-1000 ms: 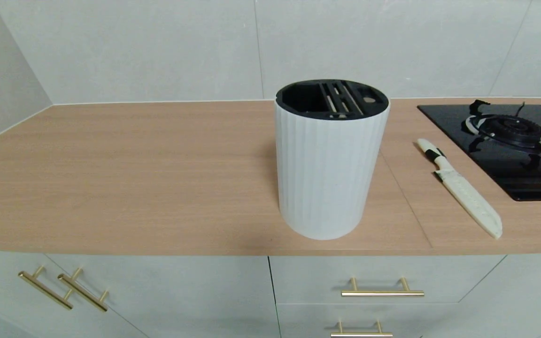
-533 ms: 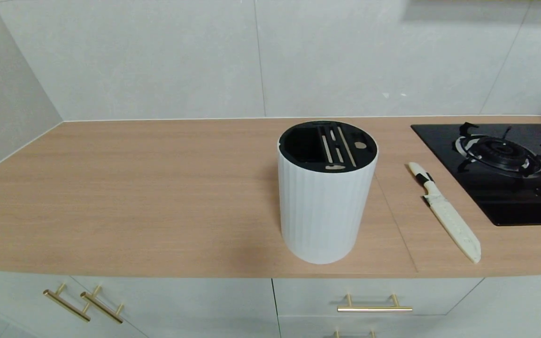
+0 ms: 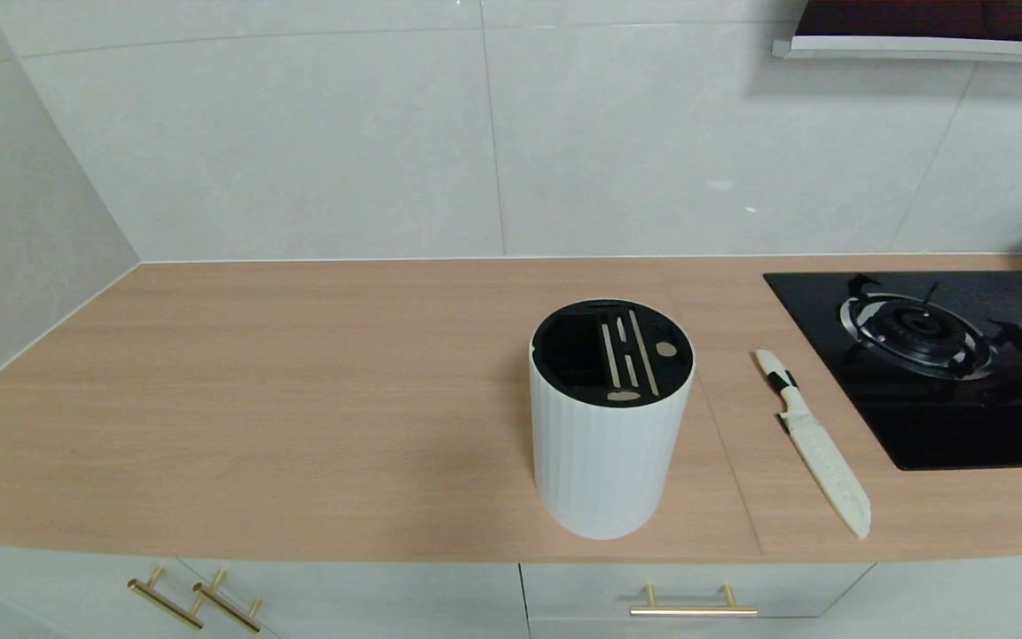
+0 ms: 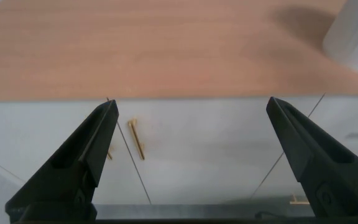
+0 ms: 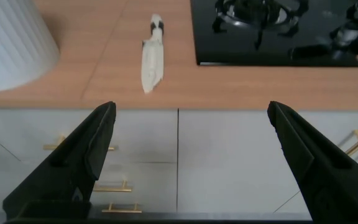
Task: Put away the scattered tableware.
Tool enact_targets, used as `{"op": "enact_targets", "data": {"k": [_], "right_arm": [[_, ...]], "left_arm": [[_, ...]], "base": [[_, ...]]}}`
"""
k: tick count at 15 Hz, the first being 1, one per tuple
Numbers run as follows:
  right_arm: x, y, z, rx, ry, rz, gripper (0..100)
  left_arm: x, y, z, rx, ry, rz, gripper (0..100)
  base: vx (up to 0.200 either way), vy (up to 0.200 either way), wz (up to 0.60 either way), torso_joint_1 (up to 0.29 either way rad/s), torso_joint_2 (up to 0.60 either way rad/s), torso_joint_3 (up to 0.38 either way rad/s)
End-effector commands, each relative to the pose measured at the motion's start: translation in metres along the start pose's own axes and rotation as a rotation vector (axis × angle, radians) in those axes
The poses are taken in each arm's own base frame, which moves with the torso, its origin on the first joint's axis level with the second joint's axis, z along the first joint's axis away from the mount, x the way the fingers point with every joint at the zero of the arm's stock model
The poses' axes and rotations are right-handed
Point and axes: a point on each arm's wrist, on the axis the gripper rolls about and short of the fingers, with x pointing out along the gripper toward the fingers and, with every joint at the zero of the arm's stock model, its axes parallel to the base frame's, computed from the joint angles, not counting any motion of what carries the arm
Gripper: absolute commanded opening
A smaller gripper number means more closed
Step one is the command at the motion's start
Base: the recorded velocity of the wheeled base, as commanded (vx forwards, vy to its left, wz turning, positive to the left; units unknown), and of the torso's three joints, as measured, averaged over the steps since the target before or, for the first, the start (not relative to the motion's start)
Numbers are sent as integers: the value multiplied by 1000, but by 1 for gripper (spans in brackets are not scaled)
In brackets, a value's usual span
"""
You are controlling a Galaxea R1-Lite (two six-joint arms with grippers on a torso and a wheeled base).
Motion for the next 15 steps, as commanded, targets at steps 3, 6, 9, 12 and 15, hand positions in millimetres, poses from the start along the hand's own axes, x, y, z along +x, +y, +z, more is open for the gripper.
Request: {"op": "enact_targets", "data": {"k": [3, 6, 9, 12, 15], "right_arm": [[0, 0, 0, -1, 2, -1, 100], [0, 0, 0, -1, 2, -1, 100], [0, 0, 0, -1, 2, -1, 100], [0, 0, 0, -2, 2, 1, 100], [0, 0, 0, -4, 3, 1, 100]], "left_arm": [[0, 0, 0, 0, 0, 0, 100], [0, 0, 0, 0, 0, 0, 100], [0, 0, 0, 0, 0, 0, 100], [0, 0, 0, 0, 0, 0, 100], [0, 0, 0, 0, 0, 0, 100]], "base": [[0, 0, 0, 290, -595, -297], [0, 0, 0, 214, -432, -219], [0, 0, 0, 129, -258, -126], [0, 0, 0, 0, 0, 0], [0, 0, 0, 0, 0, 0]]}}
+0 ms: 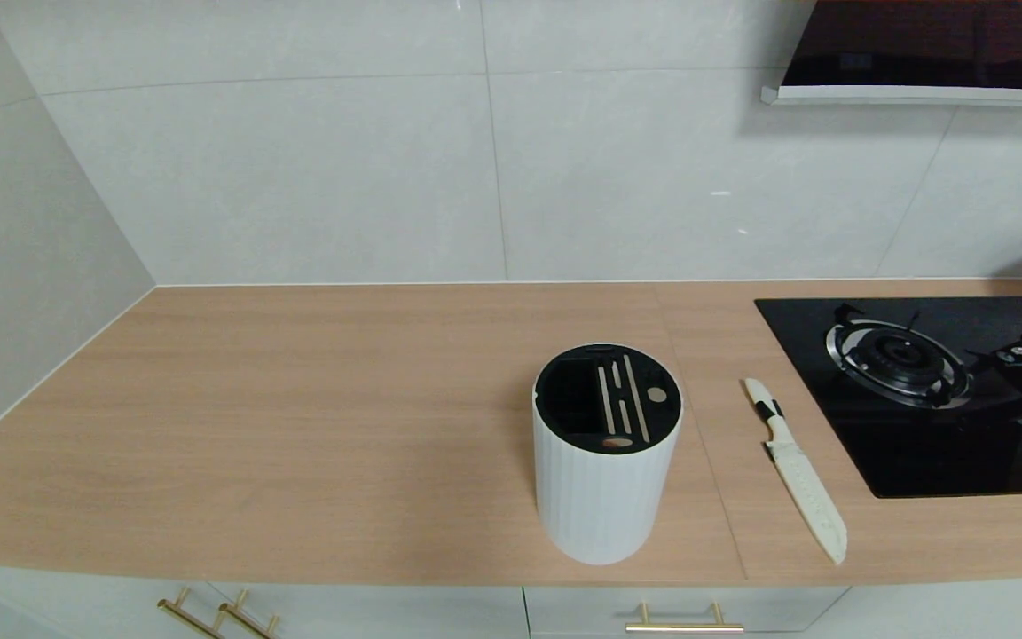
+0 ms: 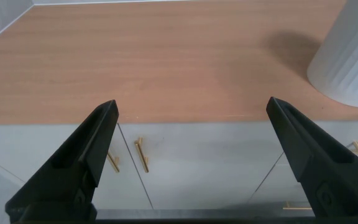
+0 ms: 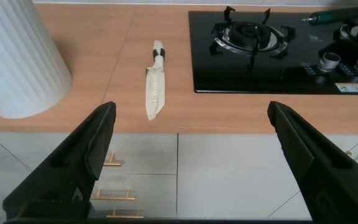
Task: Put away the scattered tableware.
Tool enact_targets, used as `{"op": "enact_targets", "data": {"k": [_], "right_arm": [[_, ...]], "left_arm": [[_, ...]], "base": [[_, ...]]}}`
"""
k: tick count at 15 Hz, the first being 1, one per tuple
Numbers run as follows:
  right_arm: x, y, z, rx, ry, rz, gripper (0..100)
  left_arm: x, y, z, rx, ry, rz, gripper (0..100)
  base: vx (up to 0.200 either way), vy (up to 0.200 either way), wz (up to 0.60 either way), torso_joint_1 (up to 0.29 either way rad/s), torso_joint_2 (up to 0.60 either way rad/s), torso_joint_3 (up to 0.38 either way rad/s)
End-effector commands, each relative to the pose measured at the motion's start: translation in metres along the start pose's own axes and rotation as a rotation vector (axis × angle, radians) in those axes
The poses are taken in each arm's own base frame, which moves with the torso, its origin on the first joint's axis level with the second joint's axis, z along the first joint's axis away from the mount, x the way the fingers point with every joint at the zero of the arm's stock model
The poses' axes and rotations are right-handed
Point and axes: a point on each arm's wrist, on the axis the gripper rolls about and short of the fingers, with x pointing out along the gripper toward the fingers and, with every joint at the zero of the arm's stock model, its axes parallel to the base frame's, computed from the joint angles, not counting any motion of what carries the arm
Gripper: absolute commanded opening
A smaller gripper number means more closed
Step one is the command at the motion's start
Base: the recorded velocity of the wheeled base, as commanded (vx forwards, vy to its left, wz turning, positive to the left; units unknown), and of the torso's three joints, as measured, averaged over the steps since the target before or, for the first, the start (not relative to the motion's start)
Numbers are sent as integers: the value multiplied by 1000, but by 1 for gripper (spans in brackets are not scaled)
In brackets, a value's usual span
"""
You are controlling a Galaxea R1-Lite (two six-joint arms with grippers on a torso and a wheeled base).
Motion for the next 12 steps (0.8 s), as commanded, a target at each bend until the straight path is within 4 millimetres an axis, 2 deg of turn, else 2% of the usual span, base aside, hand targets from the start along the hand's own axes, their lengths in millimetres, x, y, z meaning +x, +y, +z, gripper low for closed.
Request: {"op": "enact_targets", "data": {"k": [1, 6, 7, 8, 9, 10, 12], "right_arm": [[0, 0, 0, -1, 3, -1, 100], [0, 0, 1, -18, -5, 3, 100], [-2, 0, 8, -20, -32, 15, 100], [-7, 0, 30, -13, -91, 43, 100], [-5, 0, 58, 0, -60, 108, 100], [5, 0, 71, -1, 13, 136, 100], [42, 3, 93, 9, 196, 221, 100]], "left_arm": [[0, 0, 0, -1, 0, 0, 100], [0, 0, 0, -1, 0, 0, 100], [0, 0, 0, 0, 0, 0, 100], [0, 0, 0, 0, 0, 0, 100], [0, 0, 0, -1, 0, 0, 100], [0, 0, 0, 0, 0, 0, 100], [0, 0, 0, 0, 0, 0, 100]], "base": [[0, 0, 0, 0, 0, 0], [0, 0, 0, 0, 0, 0], [0, 0, 0, 0, 0, 0], [0, 0, 0, 0, 0, 0], [0, 0, 0, 0, 0, 0], [0, 0, 0, 0, 0, 0], [0, 0, 0, 0, 0, 0]]}}
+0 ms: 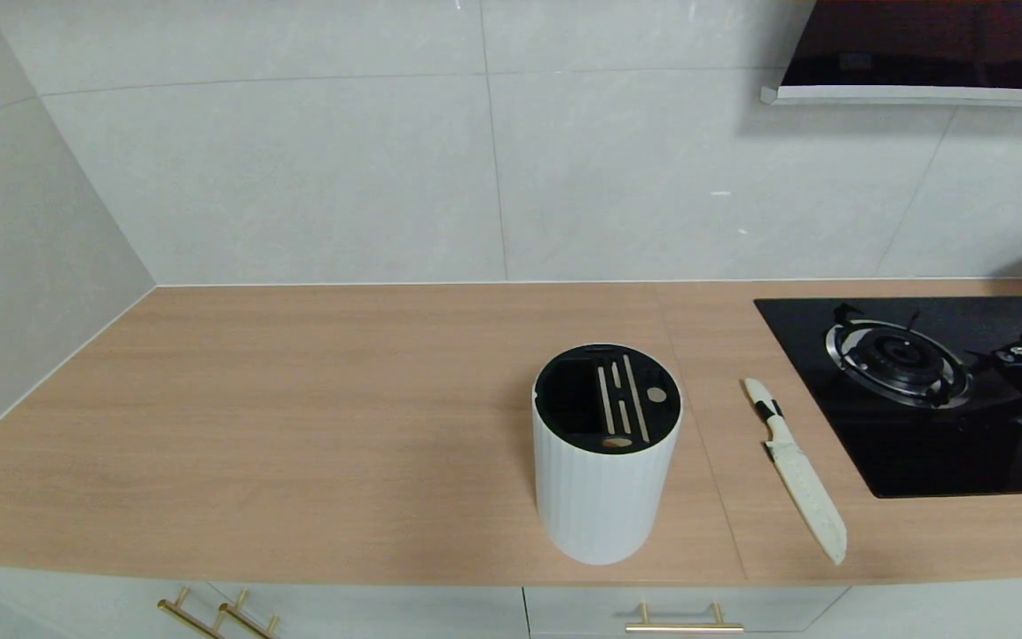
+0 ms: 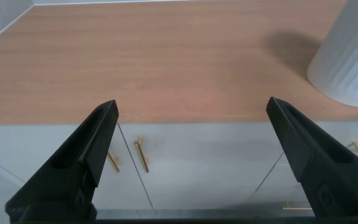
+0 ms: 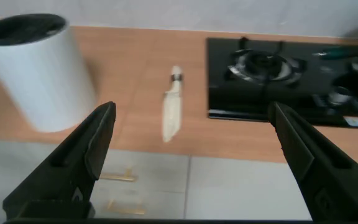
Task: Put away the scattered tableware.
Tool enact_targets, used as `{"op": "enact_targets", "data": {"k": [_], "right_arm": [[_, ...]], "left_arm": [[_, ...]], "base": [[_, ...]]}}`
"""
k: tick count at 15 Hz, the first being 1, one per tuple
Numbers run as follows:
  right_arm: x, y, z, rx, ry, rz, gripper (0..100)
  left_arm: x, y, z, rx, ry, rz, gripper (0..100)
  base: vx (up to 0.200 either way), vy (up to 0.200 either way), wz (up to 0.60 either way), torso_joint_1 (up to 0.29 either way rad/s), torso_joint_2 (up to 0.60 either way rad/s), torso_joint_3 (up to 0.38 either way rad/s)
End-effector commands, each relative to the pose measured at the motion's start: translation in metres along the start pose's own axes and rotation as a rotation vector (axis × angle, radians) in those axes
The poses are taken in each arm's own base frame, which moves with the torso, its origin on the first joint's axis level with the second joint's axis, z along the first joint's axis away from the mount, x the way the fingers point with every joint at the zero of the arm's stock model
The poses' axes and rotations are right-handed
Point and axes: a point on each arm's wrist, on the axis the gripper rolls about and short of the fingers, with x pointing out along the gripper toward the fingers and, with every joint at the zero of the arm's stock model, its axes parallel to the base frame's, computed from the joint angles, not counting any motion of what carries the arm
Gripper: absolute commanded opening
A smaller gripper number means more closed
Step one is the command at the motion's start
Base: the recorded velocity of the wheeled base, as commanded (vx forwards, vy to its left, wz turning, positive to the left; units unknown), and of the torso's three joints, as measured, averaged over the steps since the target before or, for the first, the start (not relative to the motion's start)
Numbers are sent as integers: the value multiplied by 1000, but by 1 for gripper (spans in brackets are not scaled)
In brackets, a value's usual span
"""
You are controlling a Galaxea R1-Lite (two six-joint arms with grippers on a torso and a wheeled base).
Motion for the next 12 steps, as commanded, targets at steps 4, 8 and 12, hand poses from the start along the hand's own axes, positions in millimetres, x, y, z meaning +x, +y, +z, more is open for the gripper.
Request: {"op": "enact_targets", "data": {"k": [4, 8, 12], "right_arm": [[139, -4, 60, 47, 364, 175, 100], [208, -2, 59, 55, 474, 195, 100], [256, 5, 32, 49, 622, 207, 100]], "left_arm": [[0, 0, 0, 0, 0, 0, 100], [0, 0, 0, -1, 0, 0, 100], [0, 0, 0, -1, 0, 0, 100]], "base": [[0, 0, 0, 0, 0, 0], [0, 0, 0, 0, 0, 0], [0, 0, 0, 0, 0, 0]]}}
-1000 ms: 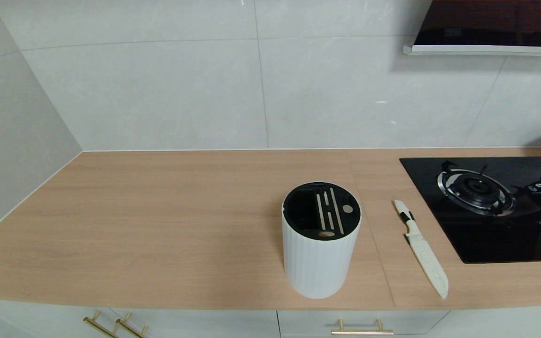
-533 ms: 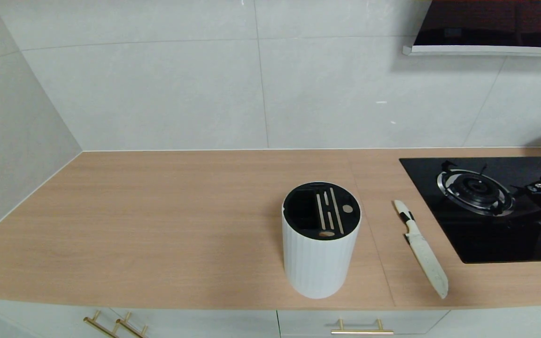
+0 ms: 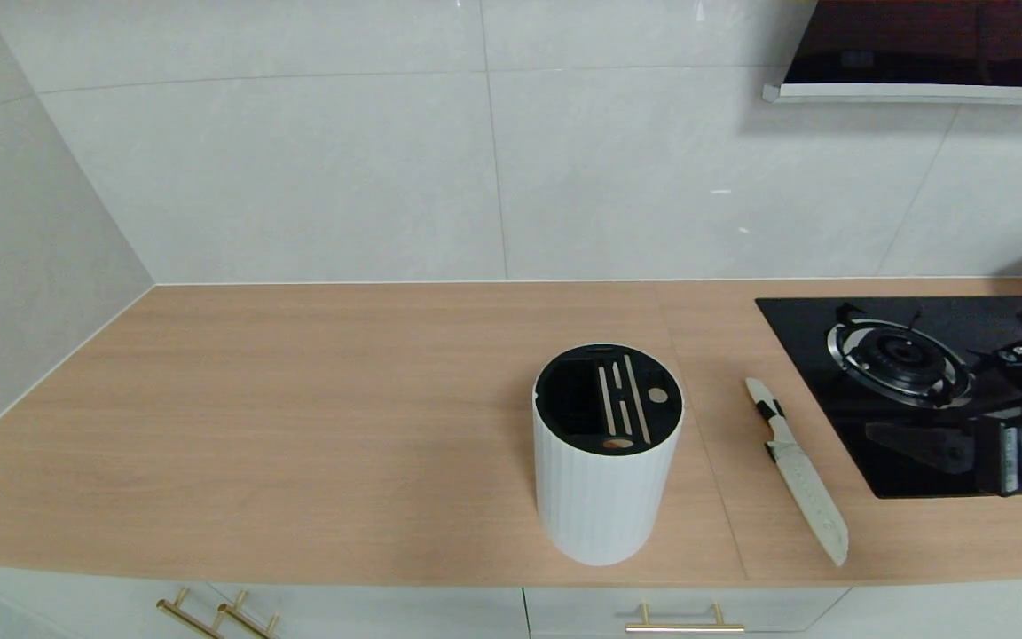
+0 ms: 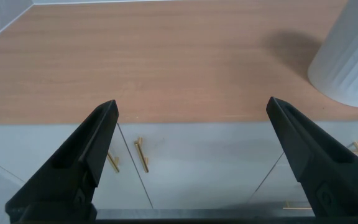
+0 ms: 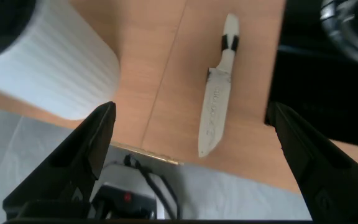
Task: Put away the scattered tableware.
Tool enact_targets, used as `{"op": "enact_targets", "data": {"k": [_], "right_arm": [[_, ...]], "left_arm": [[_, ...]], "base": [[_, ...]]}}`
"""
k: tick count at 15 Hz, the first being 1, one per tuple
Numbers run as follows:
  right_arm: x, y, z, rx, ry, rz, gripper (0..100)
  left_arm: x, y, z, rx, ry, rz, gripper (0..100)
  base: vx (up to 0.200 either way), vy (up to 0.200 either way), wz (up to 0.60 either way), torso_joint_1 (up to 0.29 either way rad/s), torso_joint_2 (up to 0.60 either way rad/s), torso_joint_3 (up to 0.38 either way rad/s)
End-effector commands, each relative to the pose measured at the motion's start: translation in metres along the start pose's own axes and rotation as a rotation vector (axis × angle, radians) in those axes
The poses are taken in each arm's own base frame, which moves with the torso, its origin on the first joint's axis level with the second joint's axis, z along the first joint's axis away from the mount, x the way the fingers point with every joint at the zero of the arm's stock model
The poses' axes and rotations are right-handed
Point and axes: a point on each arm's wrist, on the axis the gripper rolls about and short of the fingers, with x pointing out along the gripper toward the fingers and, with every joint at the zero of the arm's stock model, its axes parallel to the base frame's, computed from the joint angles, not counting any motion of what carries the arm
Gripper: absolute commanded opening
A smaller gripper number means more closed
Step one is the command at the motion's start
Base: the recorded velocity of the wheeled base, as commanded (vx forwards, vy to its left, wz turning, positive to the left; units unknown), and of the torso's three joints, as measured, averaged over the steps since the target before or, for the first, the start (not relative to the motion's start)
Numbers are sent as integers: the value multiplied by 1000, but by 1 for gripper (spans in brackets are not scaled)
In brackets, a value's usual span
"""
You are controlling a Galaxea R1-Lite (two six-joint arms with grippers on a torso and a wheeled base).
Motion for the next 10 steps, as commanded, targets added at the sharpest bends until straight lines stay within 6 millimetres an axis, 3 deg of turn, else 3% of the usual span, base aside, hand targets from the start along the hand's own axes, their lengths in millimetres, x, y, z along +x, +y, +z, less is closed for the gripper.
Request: {"op": "enact_targets", "data": {"k": [1, 10], "right_arm": [[57, -3, -13, 6, 181, -9, 100], [132, -7, -61, -18, 321, -133, 100]], "left_arm": [[0, 0, 0, 0, 0, 0, 100], [0, 0, 0, 0, 0, 0, 100]], "base": [[0, 0, 0, 0, 0, 0], [0, 0, 0, 0, 0, 0]]}}
